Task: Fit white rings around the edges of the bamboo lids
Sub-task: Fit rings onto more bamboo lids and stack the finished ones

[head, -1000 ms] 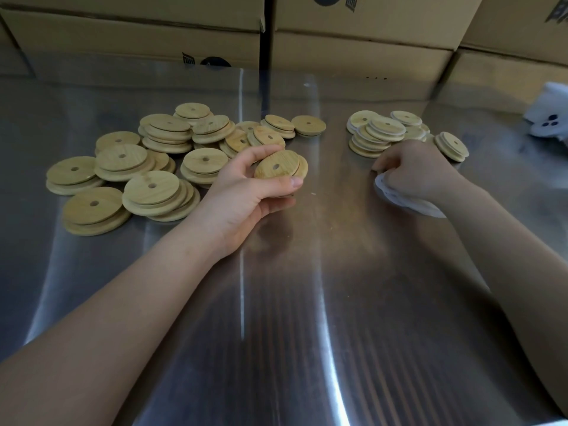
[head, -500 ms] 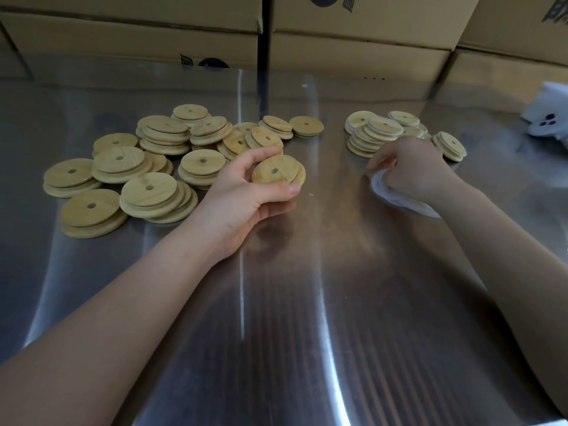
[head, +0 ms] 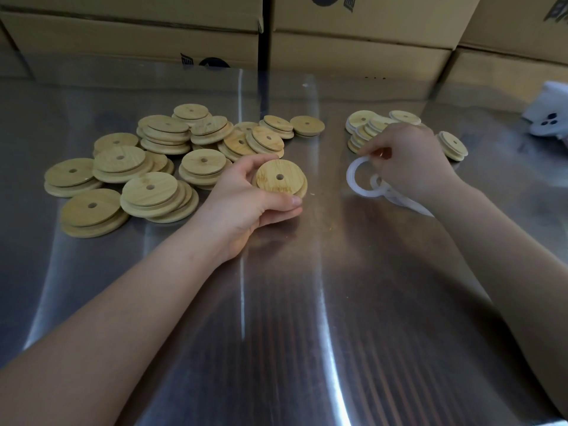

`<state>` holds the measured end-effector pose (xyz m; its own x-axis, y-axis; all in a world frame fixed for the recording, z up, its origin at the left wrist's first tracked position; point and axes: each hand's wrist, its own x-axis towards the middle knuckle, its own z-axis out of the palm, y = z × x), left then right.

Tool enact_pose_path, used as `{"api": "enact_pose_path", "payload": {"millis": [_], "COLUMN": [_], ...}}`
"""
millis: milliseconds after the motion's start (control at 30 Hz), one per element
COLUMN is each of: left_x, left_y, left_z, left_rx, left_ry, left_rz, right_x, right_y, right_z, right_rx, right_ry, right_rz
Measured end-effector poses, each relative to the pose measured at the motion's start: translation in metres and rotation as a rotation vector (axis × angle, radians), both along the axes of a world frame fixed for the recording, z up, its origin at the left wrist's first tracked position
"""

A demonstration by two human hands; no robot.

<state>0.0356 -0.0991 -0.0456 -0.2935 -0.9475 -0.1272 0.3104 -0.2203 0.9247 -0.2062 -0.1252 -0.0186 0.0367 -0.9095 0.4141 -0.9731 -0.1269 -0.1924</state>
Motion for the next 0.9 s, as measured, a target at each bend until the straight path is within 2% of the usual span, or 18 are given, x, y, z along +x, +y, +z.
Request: {"api": "enact_pose_path", "payload": {"millis": [233,400,533,633,800,900], "left_x": [0.000,-0.005,-0.007,-0.006,-0.002,-0.002], "left_y": [0.002,0.003,0.002,0.001,0.001,0.002], "left_z": [0.000,0.000,0.001,0.002,0.003,0.004], "left_rx": [-0.021,0.005,0.063,0.080,0.085,0.074], "left_ry": [0.007,0.043,0.111,0.155,0.173,0.144], "left_rz": [-0.006,-0.036,-0.038,-0.023,-0.004,-0.010], "right_x": [0.000,0.010,0.019,0.025,0.036,0.044], "right_y": [0.004,0.009,0.014,0.018,0.028,0.030], "right_z": [0.001,0.005,0.006,0.005,0.008,0.006], "right_rx": [0.010,-0.086,-0.195,-0.196,-0.063,0.057], "right_ry": [-0.015,-0.192,-0.367,-0.539,-0.828,-0.917], "right_rz": [-0.099,-0.081,-0.006,0.095,0.359,0.433]}}
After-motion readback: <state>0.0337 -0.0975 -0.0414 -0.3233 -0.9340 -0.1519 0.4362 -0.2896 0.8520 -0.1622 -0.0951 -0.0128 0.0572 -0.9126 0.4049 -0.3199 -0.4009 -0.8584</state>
